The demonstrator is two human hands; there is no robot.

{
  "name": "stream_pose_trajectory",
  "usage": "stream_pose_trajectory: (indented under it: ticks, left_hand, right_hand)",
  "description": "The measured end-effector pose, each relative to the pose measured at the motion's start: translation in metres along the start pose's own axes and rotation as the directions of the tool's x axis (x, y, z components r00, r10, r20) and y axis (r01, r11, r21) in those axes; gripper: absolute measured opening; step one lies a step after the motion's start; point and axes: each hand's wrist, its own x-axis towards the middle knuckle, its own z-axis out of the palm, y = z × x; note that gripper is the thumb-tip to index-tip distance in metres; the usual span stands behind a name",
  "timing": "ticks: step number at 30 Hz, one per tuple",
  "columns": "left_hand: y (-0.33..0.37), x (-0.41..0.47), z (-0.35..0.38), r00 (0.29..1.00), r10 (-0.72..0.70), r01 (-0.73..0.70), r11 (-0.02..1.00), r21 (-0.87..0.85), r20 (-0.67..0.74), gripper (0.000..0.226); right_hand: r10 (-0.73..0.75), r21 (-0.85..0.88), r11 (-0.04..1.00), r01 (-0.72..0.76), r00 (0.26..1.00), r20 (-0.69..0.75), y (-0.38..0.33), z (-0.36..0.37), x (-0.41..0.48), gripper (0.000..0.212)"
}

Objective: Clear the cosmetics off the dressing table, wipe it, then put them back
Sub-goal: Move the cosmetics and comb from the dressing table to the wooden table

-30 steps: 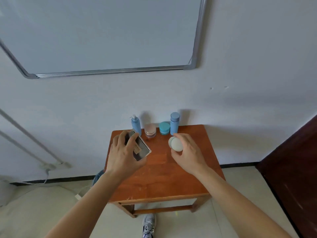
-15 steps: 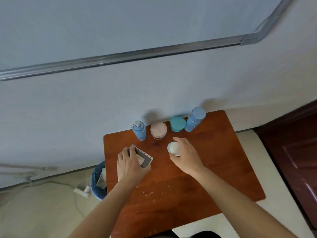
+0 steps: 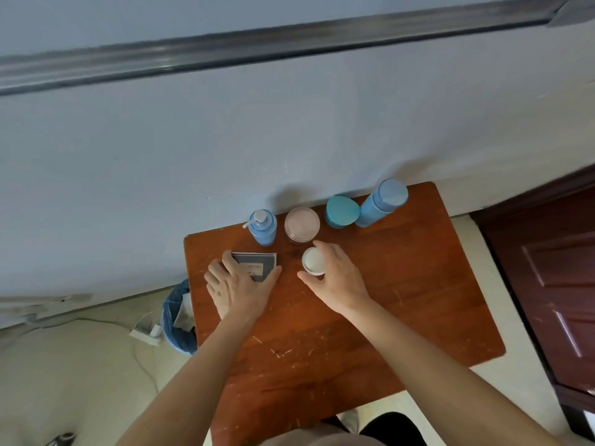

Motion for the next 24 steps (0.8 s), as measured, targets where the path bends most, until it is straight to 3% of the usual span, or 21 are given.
stream_pose_trajectory:
  ticks: [3,6,12,15,18,24]
  left_hand:
    - [-0.004,-0.012,-0.009,1.0,0.003,-0.003,1.0,-0.002,-0.029,0.088]
    - [-0.001,-0.033,-0.025,0.986,0.134,-0.137,0.99,-0.022,-0.102,0.062]
    - [0.049,-0.095,-0.061,0.798,0.533,-0.549,0.835,0.025,-0.281,0.036]
    - [0.102,-0.144,-0.069,0.639,0.702,-0.736,0.677,0.016,-0.314,0.037]
    - [0.167,-0.217,-0.065,0.424,0.841,-0.889,0.458,0.025,-0.335,0.038]
    - [0.28,-0.426,-0.026,0.015,0.967,-1.0,0.013,-0.012,-0.253,0.049]
  right_hand:
    - [-0.029,-0.024,0.999,0.029,1.0,-0.011,0.003,-0.01,-0.012,0.073]
    - [-0.029,-0.033,0.999,0.027,0.997,-0.071,0.011,-0.033,-0.028,0.066]
    - [0.01,0.011,1.0,-0.006,0.947,-0.322,0.05,-0.107,-0.091,0.054]
    - [0.075,0.069,0.996,-0.047,0.875,-0.479,0.094,-0.148,-0.155,0.053]
    - [0.185,0.125,0.983,-0.138,0.771,-0.609,0.151,-0.185,-0.245,0.055]
    - [0.354,0.174,0.903,-0.394,0.448,-0.821,0.271,-0.234,-0.472,0.052]
